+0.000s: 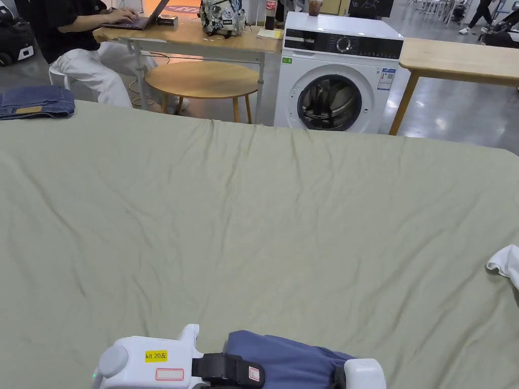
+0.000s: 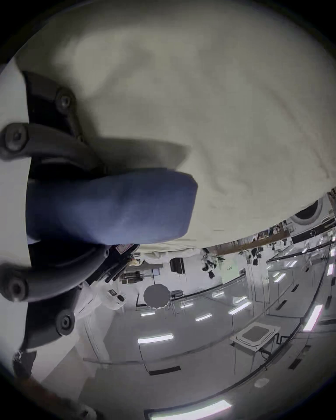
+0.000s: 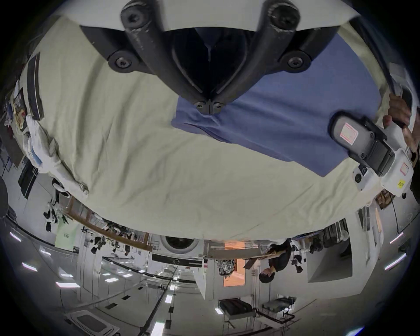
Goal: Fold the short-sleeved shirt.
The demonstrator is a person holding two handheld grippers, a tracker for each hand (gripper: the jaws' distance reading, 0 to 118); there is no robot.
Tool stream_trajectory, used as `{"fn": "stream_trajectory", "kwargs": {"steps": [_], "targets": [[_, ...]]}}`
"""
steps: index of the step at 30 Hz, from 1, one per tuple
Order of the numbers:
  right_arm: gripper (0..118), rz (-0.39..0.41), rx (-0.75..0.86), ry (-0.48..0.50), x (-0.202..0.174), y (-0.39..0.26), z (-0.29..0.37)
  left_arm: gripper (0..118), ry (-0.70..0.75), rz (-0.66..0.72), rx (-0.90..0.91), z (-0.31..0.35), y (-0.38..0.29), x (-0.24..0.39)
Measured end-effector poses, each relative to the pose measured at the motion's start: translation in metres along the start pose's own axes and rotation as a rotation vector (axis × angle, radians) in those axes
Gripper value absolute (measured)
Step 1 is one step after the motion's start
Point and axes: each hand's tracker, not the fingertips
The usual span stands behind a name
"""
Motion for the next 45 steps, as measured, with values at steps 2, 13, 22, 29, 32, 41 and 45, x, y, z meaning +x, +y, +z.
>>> {"fn": "stream_trajectory", "kwargs": {"steps": [2, 13, 22, 29, 32, 41, 45], "targets": [[0, 0.011, 0.001, -0.003, -0.001, 0.0, -0.001, 25, 0.037, -0.051, 0.009, 0.0, -0.002, 0.01], [0, 0.063, 0.116, -0.034, -0.002, 0.033, 0.022, 23, -0.026, -0.124, 0.036, 0.038, 0.017, 0.045], [0, 0.002, 0.224, -0.041, 0.004, 0.078, 0.02, 23, 0.08, -0.128, 0.095, 0.14, 0.042, 0.053], [0, -0.019, 0.249, -0.032, -0.001, 0.098, 0.016, 23, 0.219, -0.128, 0.203, 0.266, 0.065, 0.044], [0, -0.013, 0.254, -0.028, -0.003, 0.102, 0.013, 23, 0.283, -0.124, 0.248, 0.326, 0.071, 0.041], [0, -0.017, 0.231, -0.038, -0.002, 0.1, 0.006, 23, 0.566, -0.013, 0.301, 0.44, 0.077, 0.018], [0, -0.016, 0.215, -0.047, -0.002, 0.096, 0.002, 23, 0.629, 0.05, 0.341, 0.462, 0.079, 0.0]]}}
